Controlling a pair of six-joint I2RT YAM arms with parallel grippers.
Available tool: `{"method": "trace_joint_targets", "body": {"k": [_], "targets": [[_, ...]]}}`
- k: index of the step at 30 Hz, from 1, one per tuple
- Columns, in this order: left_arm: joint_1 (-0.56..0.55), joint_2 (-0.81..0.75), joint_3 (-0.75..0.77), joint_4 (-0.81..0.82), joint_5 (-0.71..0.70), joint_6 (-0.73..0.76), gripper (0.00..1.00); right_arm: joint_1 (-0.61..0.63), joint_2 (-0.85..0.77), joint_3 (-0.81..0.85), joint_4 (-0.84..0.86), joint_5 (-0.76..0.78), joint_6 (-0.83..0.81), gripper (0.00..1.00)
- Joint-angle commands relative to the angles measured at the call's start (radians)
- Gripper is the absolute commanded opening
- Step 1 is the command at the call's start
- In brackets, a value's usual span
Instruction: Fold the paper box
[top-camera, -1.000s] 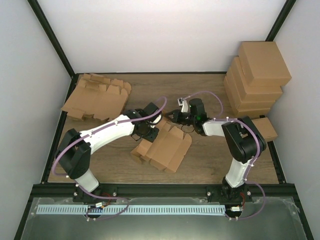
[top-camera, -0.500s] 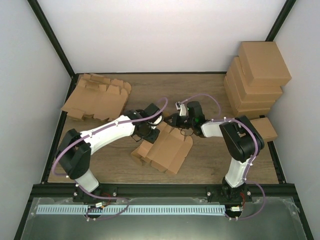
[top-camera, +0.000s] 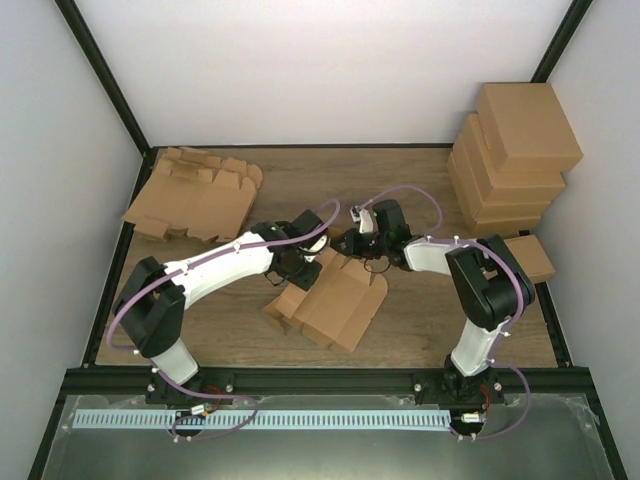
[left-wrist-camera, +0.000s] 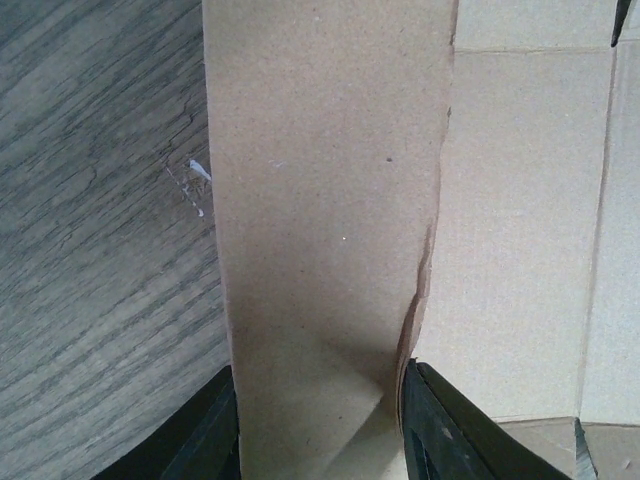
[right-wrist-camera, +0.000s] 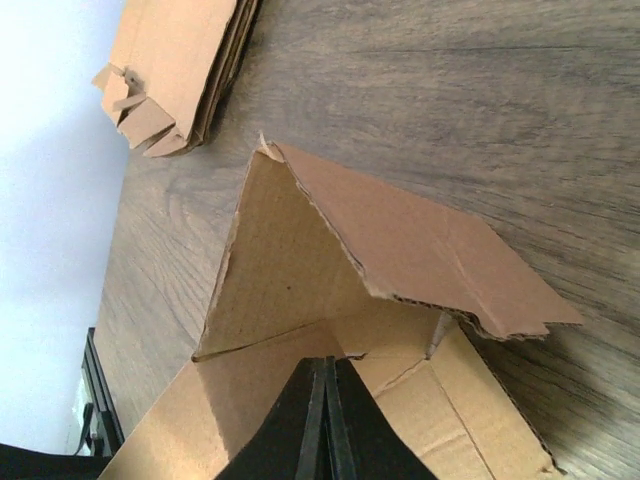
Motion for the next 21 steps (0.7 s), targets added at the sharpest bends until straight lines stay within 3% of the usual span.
{"method": "trace_joint_targets", "body": {"k": [1,11,21], "targets": [[-0.002,0.001,0.016,0.035,0.025,0.019,0.41,0.016,-0.038,0.047,-0.158,-0.03,-0.066,0.01],[-0.041,0.043,0.016,0.03,0.01,0.011,0.41,0.016,-0.021,0.045,-0.196,-0.008,-0.088,0.01],[-0.046,0.047,0.018,0.021,-0.021,0.003,0.41,0.016,-0.191,-0.038,-0.184,0.239,-0.24,0.09]]}}
